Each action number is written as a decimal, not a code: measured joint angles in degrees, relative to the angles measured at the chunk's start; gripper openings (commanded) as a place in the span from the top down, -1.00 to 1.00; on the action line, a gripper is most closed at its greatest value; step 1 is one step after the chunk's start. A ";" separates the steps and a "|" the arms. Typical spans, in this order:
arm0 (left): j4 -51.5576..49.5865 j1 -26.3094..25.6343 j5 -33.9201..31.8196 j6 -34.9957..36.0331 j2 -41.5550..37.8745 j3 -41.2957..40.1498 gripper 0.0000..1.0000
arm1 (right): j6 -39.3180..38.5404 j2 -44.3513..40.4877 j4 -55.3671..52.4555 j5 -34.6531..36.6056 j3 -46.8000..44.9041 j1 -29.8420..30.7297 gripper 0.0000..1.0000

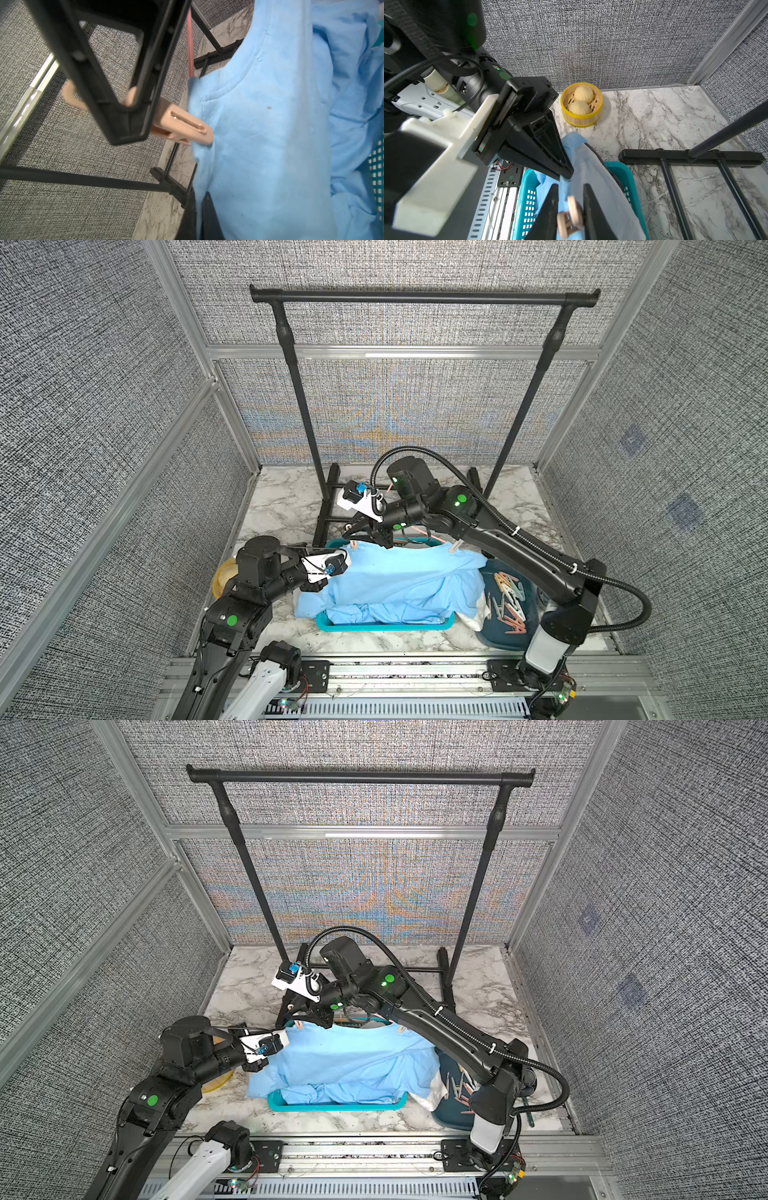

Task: Use clothespins to secure the t-shirt on both sides of the hanger
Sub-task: Clamp the T-shirt on the hanger, then hang the hanger on the clothesline.

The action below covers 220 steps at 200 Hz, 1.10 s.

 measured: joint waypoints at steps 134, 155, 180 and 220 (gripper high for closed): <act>0.20 0.00 -0.28 0.35 -0.09 -0.20 1.00 | -3.15 0.66 -0.94 5.01 0.52 1.90 -0.14; 0.59 0.00 -0.59 0.35 0.04 -1.29 1.00 | -2.64 -0.26 -0.87 7.56 1.44 2.03 -0.31; 0.83 0.00 -1.20 0.31 0.31 -2.29 1.00 | -0.52 -1.73 0.26 12.79 4.42 1.95 -0.42; 2.16 0.00 -2.03 -0.39 0.63 -3.43 1.00 | 4.72 -5.18 1.90 23.58 8.81 1.90 -0.48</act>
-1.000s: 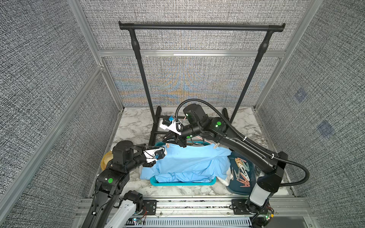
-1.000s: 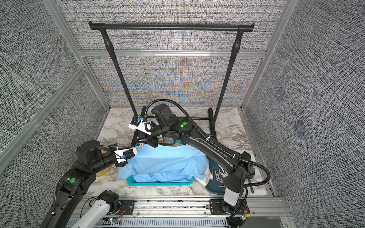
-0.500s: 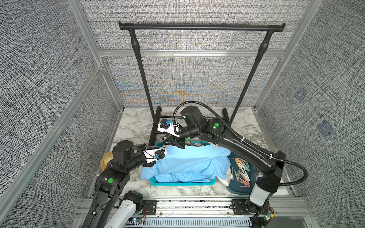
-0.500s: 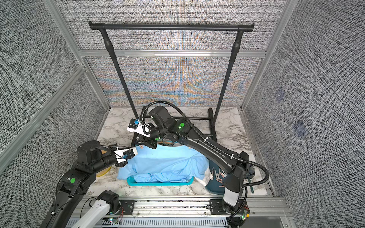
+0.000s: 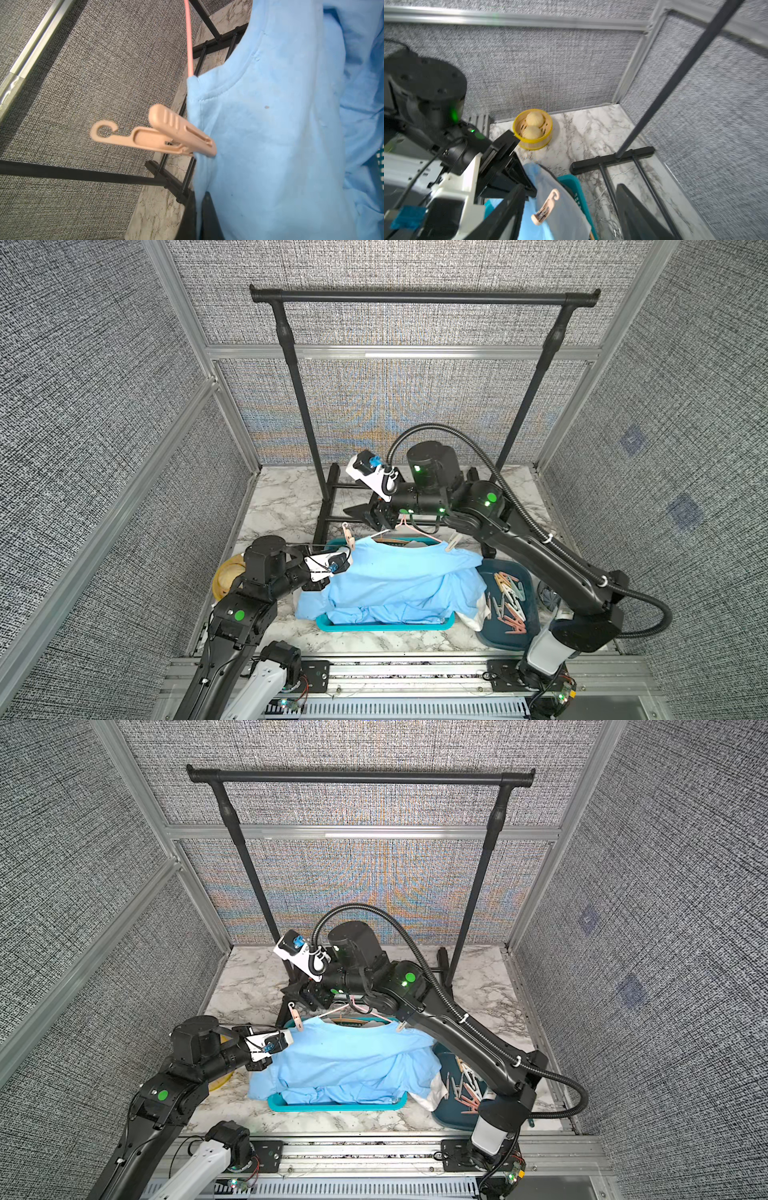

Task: Use clothespins to secure the t-shirt on both sides of the hanger
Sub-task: Hang the hanger on the clothesline.

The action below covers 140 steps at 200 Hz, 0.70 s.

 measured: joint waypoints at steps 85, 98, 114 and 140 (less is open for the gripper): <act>4.04 0.04 -0.98 -3.39 -3.52 -2.89 1.00 | 6.45 -32.04 -6.67 13.18 -25.92 -16.39 -0.76; 5.03 0.04 -0.76 -4.11 -3.80 -3.72 1.00 | 7.78 -37.22 -8.44 9.42 -31.69 -21.90 -0.82; 5.88 0.04 -0.61 -4.59 -3.54 -4.39 1.00 | 8.87 -42.10 -9.51 3.19 -38.25 -27.74 -0.84; 6.43 0.04 -0.35 -4.79 -3.02 -4.26 1.00 | 10.34 -45.22 -9.68 -9.64 -48.06 -38.07 -0.82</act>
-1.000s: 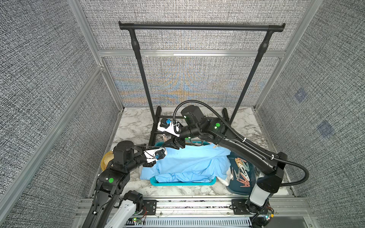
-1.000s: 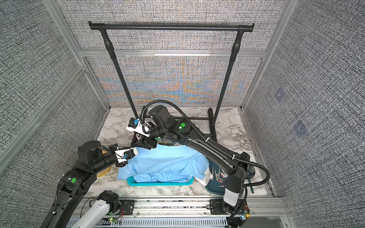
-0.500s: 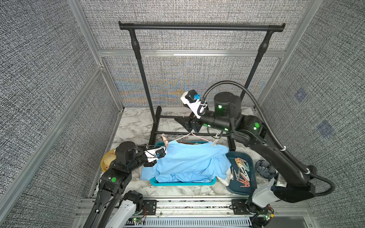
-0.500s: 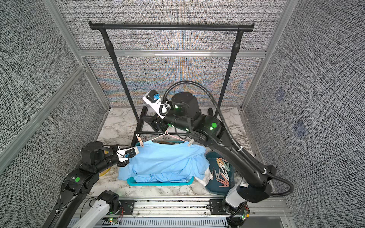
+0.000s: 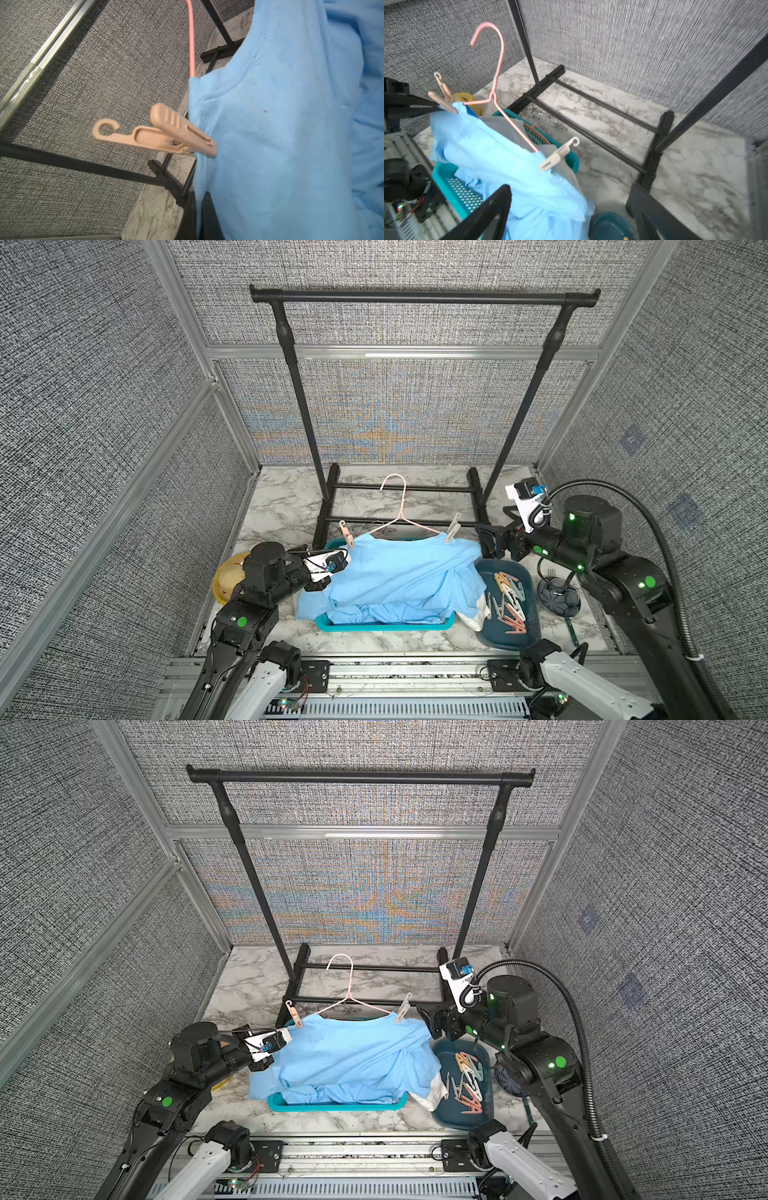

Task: Use clothespins to secure the t-shirt on both sides of the hanger
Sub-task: Hang the hanger on the clothesline.

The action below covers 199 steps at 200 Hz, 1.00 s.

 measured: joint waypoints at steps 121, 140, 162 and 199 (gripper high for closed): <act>-4.31 0.35 0.68 4.98 2.14 7.41 1.00 | 0.02 0.37 16.76 -35.63 -18.93 -10.67 -0.49; -4.59 0.57 0.83 5.33 2.05 7.50 1.00 | -1.09 2.40 16.72 -35.10 -18.08 -10.69 -0.47; -4.92 0.92 1.05 5.31 1.68 7.30 1.00 | -1.90 4.26 16.44 -33.05 -17.66 -10.71 -0.42; -3.50 1.64 1.51 4.63 0.48 5.51 1.00 | -2.01 4.76 16.74 -32.83 -18.91 -10.10 -0.34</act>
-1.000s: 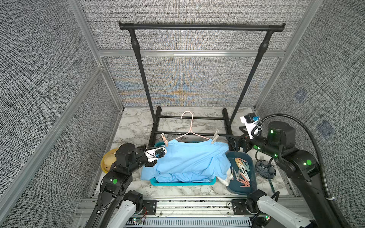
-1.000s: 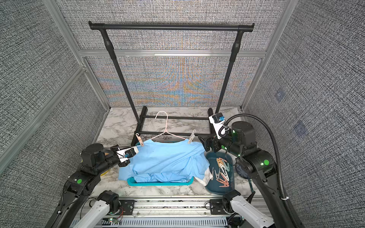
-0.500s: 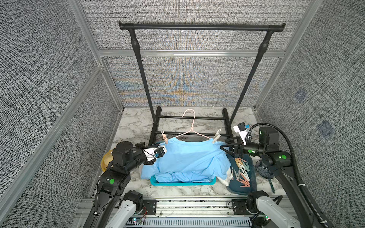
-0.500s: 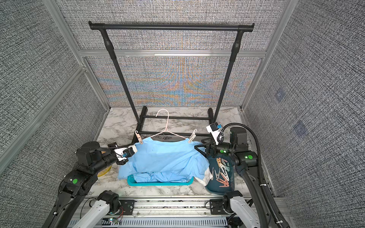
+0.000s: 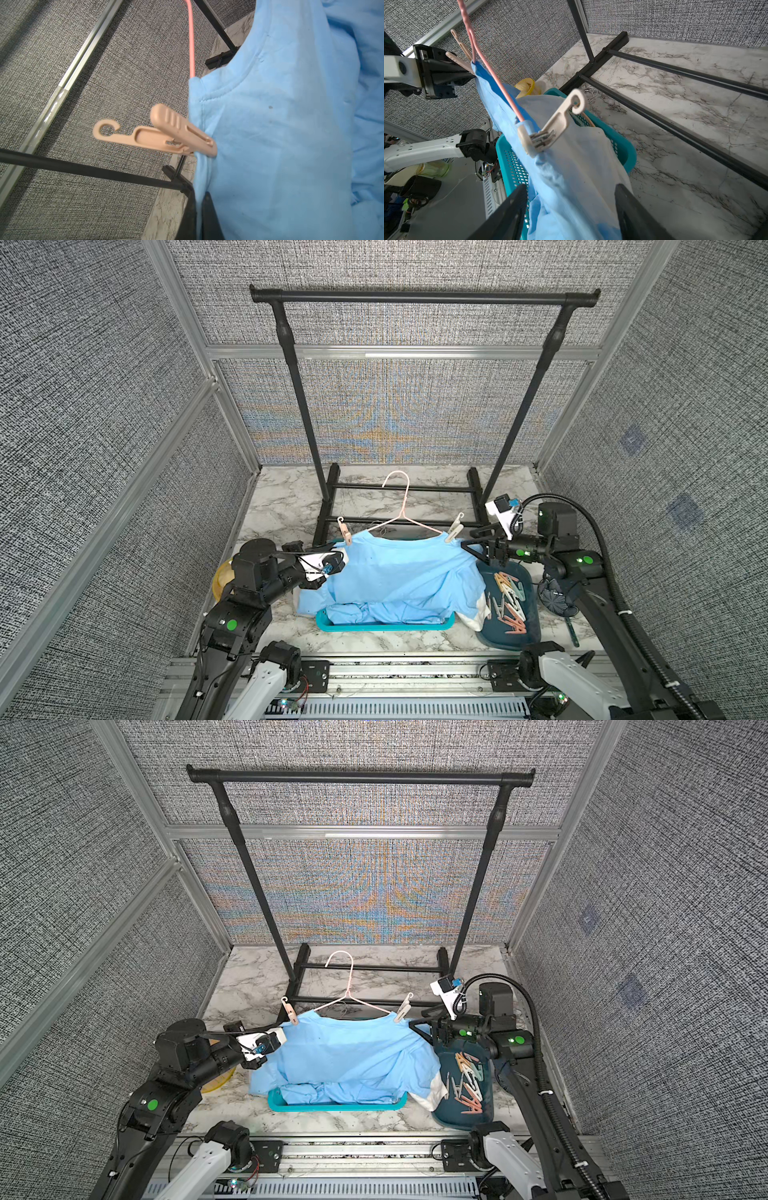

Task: Use clothespins to secure the t-shirt on both sides of the hanger
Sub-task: Hang the hanger on the clothesline.

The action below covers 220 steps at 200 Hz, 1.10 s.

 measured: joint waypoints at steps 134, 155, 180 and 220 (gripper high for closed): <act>5.62 2.56 2.16 -3.50 -0.61 -2.32 1.00 | -1.25 -3.15 1.70 3.67 -1.92 5.86 0.41; 5.64 2.60 1.90 -3.85 -0.96 -1.75 1.00 | -0.57 -3.98 1.75 3.52 -1.16 6.21 0.64; 5.64 2.60 0.66 -4.00 -1.77 -0.94 1.00 | 0.35 -4.66 1.70 2.64 0.50 6.88 0.79; 5.57 2.67 -1.49 -4.04 -2.80 0.57 1.00 | 1.38 -6.10 1.33 -0.02 3.37 9.05 1.00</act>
